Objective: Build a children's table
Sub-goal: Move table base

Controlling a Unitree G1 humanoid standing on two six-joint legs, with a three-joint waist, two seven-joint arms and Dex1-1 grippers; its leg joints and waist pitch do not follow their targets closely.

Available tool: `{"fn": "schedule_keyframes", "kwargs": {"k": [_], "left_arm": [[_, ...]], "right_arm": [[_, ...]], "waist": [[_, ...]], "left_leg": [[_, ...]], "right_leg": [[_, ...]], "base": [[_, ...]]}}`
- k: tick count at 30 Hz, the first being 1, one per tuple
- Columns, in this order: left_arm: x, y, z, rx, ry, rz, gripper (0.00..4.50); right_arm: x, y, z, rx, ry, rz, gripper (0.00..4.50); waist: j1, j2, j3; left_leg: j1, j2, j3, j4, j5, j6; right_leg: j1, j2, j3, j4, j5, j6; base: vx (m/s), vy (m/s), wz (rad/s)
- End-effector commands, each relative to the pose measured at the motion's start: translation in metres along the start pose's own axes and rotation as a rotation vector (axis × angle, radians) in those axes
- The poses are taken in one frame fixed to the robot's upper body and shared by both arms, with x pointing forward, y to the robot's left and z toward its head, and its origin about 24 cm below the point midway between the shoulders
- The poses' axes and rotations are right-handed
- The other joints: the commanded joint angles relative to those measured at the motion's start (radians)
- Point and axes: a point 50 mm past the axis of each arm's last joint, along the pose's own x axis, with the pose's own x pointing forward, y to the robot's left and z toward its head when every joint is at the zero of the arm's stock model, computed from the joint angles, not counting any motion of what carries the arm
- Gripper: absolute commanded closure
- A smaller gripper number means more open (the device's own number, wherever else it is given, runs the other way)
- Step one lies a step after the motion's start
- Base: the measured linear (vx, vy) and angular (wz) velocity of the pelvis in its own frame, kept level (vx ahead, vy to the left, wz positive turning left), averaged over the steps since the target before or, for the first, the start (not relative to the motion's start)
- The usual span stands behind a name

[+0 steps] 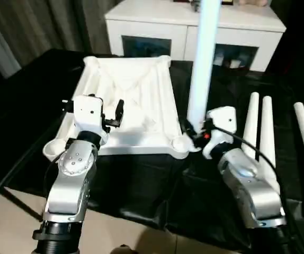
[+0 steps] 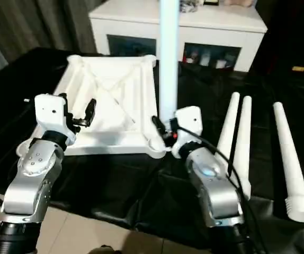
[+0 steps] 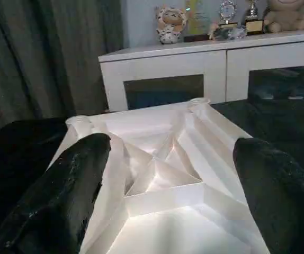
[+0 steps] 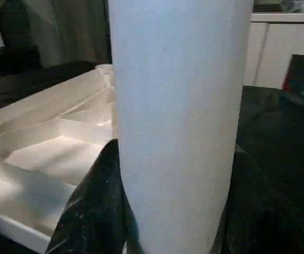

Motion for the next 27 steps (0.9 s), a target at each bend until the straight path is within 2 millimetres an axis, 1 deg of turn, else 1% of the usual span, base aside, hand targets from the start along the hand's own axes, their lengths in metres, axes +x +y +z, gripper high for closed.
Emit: {"fn": "schedule_keyframes", "kwargs": {"k": [1, 2, 3, 4, 5, 6, 7, 8, 9, 10, 11, 12, 13, 14, 15, 16, 17, 18, 19, 20, 21, 22, 23, 24, 25, 26, 27], "left_arm": [[0.001, 0.000, 0.001, 0.006, 0.000, -0.012, 0.30], [0.001, 0.000, 0.001, 0.006, -0.001, -0.017, 0.30], [0.002, -0.001, 0.001, 0.001, -0.001, -0.022, 0.30], [0.002, -0.001, 0.001, 0.000, -0.001, -0.023, 0.30], [0.002, -0.002, 0.001, -0.002, -0.002, -0.026, 0.30], [0.002, -0.003, 0.002, -0.007, -0.007, -0.038, 0.30], [0.002, -0.003, 0.003, -0.006, -0.009, -0.038, 0.30], [0.002, -0.003, 0.003, -0.006, -0.009, -0.037, 0.30], [0.002, -0.003, 0.003, -0.006, -0.009, -0.036, 0.30], [0.002, -0.003, 0.003, -0.006, -0.009, -0.035, 0.30], [0.002, -0.003, 0.003, -0.006, -0.009, -0.035, 0.30], [0.002, -0.003, 0.002, -0.005, -0.007, -0.033, 0.30], [0.002, -0.003, 0.002, -0.007, -0.007, -0.029, 0.30], [0.002, -0.003, 0.002, -0.010, -0.008, -0.028, 0.30], [0.001, -0.002, 0.002, -0.009, -0.008, -0.028, 0.30], [0.001, -0.002, 0.002, -0.011, -0.007, -0.026, 0.30], [0.001, -0.002, 0.002, -0.012, -0.007, -0.025, 0.30], [0.001, -0.002, 0.002, -0.016, -0.005, -0.024, 0.30], [0.001, -0.002, 0.001, -0.020, -0.004, -0.024, 0.30], [0.001, -0.002, 0.001, -0.020, -0.004, -0.024, 0.30], [0.001, -0.003, 0.000, -0.024, 0.000, -0.026, 0.30], [0.001, -0.003, -0.001, -0.030, 0.004, -0.027, 0.30], [0.000, -0.004, -0.004, -0.042, 0.008, -0.029, 0.30], [-0.001, -0.007, -0.009, -0.056, 0.016, -0.036, 0.30], [-0.002, -0.008, -0.012, -0.058, 0.020, -0.039, 0.30], [-0.005, -0.010, -0.016, -0.070, 0.029, -0.055, 0.30], [-0.007, -0.011, -0.019, -0.079, 0.034, -0.066, 0.30]], "right_arm": [[0.002, -0.003, 0.006, 0.002, -0.030, -0.009, 2.65], [0.001, -0.003, 0.006, 0.005, -0.032, -0.014, 2.65], [0.001, -0.004, 0.006, -0.001, -0.033, -0.015, 2.65], [0.001, -0.004, 0.006, 0.003, -0.028, -0.011, 2.65], [0.001, -0.004, 0.005, 0.006, -0.027, -0.014, 2.65], [0.001, -0.004, 0.006, 0.032, -0.028, -0.025, 2.65], [0.001, -0.004, 0.006, 0.038, -0.028, -0.026, 2.65], [0.001, -0.004, 0.006, 0.038, -0.027, -0.025, 2.65], [0.001, -0.005, 0.006, 0.034, -0.028, -0.025, 2.65], [0.001, -0.005, 0.006, 0.029, -0.029, -0.025, 2.65], [0.001, -0.005, 0.006, 0.023, -0.030, -0.025, 2.65], [0.001, -0.005, 0.006, 0.008, -0.030, -0.023, 2.65], [0.001, -0.004, 0.006, 0.003, -0.028, -0.022, 2.65], [0.001, -0.004, 0.006, 0.004, -0.028, -0.022, 2.65], [0.002, -0.004, 0.006, 0.007, -0.029, -0.023, 2.65], [0.002, -0.004, 0.006, 0.007, -0.030, -0.024, 2.65], [0.002, -0.004, 0.006, 0.007, -0.030, -0.024, 2.65], [0.002, -0.004, 0.006, 0.008, -0.031, -0.024, 2.65], [0.002, -0.004, 0.006, 0.008, -0.032, -0.025, 2.65], [0.002, -0.004, 0.006, 0.008, -0.032, -0.025, 2.65], [0.002, -0.005, 0.006, 0.009, -0.033, -0.027, 2.65], [0.002, -0.005, 0.007, 0.011, -0.035, -0.029, 2.65], [0.001, -0.005, 0.007, 0.016, -0.040, -0.035, 2.65], [-0.001, -0.006, 0.006, 0.031, -0.037, -0.043, 2.65], [-0.002, -0.006, 0.005, 0.039, -0.030, -0.044, 2.65], [-0.004, -0.006, 0.004, 0.050, -0.029, -0.049, 2.65], [-0.005, -0.006, 0.004, 0.057, -0.030, -0.053, 2.65]], "waist": [[-0.002, 0.004, -0.056], [-0.007, 0.003, -0.059], [-0.011, 0.004, -0.062], [-0.012, 0.006, -0.062], [-0.011, 0.005, -0.063], [-0.009, 0.011, -0.068], [-0.007, 0.000, -0.060], [-0.002, 0.004, -0.061], [-0.010, -0.001, -0.052], [-0.011, -0.003, -0.048], [-0.010, -0.002, -0.045], [-0.015, -0.005, -0.040], [-0.015, -0.002, -0.042], [-0.015, -0.002, -0.044], [-0.019, 0.003, -0.055], [-0.030, 0.001, -0.065], [-0.036, 0.006, -0.074], [-0.053, 0.010, -0.083], [-0.069, 0.009, -0.085], [-0.078, 0.005, -0.087], [-0.074, -0.025, -0.085], [-0.059, -0.043, -0.085], [-0.040, -0.070, -0.078], [-0.007, -0.053, -0.078], [0.004, -0.044, -0.082], [0.005, -0.031, -0.083], [-0.030, 0.036, -0.088]], "left_leg": [[0.018, 0.124, -0.049, -0.088, -0.259, 0.010], [0.019, 0.127, -0.049, -0.091, -0.275, 0.006], [0.022, 0.123, -0.044, -0.093, -0.295, 0.004], [0.021, 0.121, -0.042, -0.092, -0.292, 0.006], [0.020, 0.120, -0.038, -0.091, -0.282, 0.010], [0.048, 0.132, -0.010, -0.079, -0.298, -0.018], [0.017, 0.110, -0.015, -0.097, -0.338, -0.007], [0.033, 0.112, -0.011, -0.097, -0.389, -0.009], [0.041, 0.109, -0.006, -0.101, -0.481, -0.009], [0.047, 0.103, 0.002, -0.101, -0.524, -0.008], [0.060, 0.099, 0.007, -0.101, -0.552, -0.004], [0.069, 0.094, 0.011, -0.102, -0.568, 0.002], [0.070, 0.096, 0.011, -0.110, -0.540, 0.009], [0.073, 0.098, 0.010, -0.114, -0.527, 0.013], [0.088, 0.107, 0.004, -0.124, -0.489, 0.028], [0.094, 0.118, -0.008, -0.131, -0.412, 0.070], [0.107, 0.121, -0.015, -0.130, -0.360, 0.102], [0.136, 0.134, -0.036, -0.117, -0.247, 0.199], [0.175, 0.149, -0.059, -0.099, -0.158, 0.314], [0.188, 0.156, -0.069, -0.091, -0.108, 0.371], [0.147, 0.125, -0.046, -0.056, 0.002, 0.453], [0.070, 0.067, 0.001, -0.025, -0.008, 0.422], [-0.033, -0.017, 0.042, 0.031, -0.067, 0.375], [-0.092, 0.009, 0.016, 0.096, -0.090, 0.253], [-0.104, 0.012, 0.009, 0.071, -0.023, 0.166], [-0.086, 0.015, 0.007, 0.038, 0.013, 0.144], [0.044, 0.112, -0.051, -0.055, 0.042, 0.222]], "right_leg": [[0.027, -0.141, 0.095, -0.092, 0.021, -0.149], [0.028, -0.137, 0.094, -0.086, 0.046, -0.150], [0.026, -0.139, 0.095, -0.082, 0.112, -0.156], [0.028, -0.141, 0.096, -0.082, 0.128, -0.159], [0.030, -0.144, 0.097, -0.084, 0.143, -0.160], [0.017, -0.136, 0.120, -0.101, 0.104, -0.138], [0.051, -0.139, 0.099, -0.097, 0.013, -0.139], [0.045, -0.139, 0.099, -0.109, -0.060, -0.129], [0.049, -0.130, 0.099, -0.127, -0.226, -0.114], [0.054, -0.121, 0.098, -0.146, -0.358, -0.098], [0.050, -0.117, 0.096, -0.156, -0.414, -0.092], [0.056, -0.112, 0.095, -0.171, -0.481, -0.081], [0.067, -0.109, 0.093, -0.176, -0.463, -0.072], [0.071, -0.106, 0.092, -0.176, -0.436, -0.071], [0.073, -0.097, 0.088, -0.165, -0.328, -0.086], [0.078, -0.086, 0.079, -0.143, -0.166, -0.103], [0.072, -0.081, 0.072, -0.129, -0.083, -0.105], [0.043, -0.074, 0.061, -0.092, 0.048, -0.100], [-0.006, -0.073, 0.056, -0.057, 0.081, -0.083], [-0.026, -0.077, 0.062, -0.042, 0.088, -0.067], [-0.010, -0.110, 0.099, -0.049, 0.182, -0.047], [0.059, -0.126, 0.126, -0.077, 0.280, -0.061], [0.148, -0.131, 0.168, -0.111, 0.350, -0.028], [0.186, -0.210, 0.217, -0.125, 0.420, -0.009], [0.185, -0.151, 0.154, -0.107, 0.459, 0.044], [0.167, -0.114, 0.121, -0.104, 0.435, 0.065], [0.095, -0.045, 0.042, -0.061, 0.207, 0.119]], "base": [[0.000, 0.000, 0.00], [0.000, 0.000, 0.00], [0.000, 0.000, 0.00], [0.000, 0.000, 0.00], [0.000, 0.000, 0.00], [0.000, 0.000, 0.00], [0.000, 0.000, 0.00], [0.000, 0.000, 0.00], [0.000, 0.000, 0.00], [0.000, 0.000, 0.00], [0.000, 0.000, 0.00], [0.058, 0.025, -0.04], [0.078, 0.028, -0.06], [0.078, 0.028, -0.06], [0.100, 0.026, -0.02], [0.057, 0.011, 0.00], [0.114, 0.019, 0.00], [0.124, 0.006, 0.01], [0.124, 0.006, 0.01], [0.134, -0.017, 0.01], [0.114, -0.041, -0.02], [0.170, -0.074, 0.00], [0.103, -0.058, 0.00], [0.106, -0.040, 0.01], [0.091, -0.025, -0.05], [0.091, -0.025, -0.05], [0.108, 0.004, -0.09]]}}
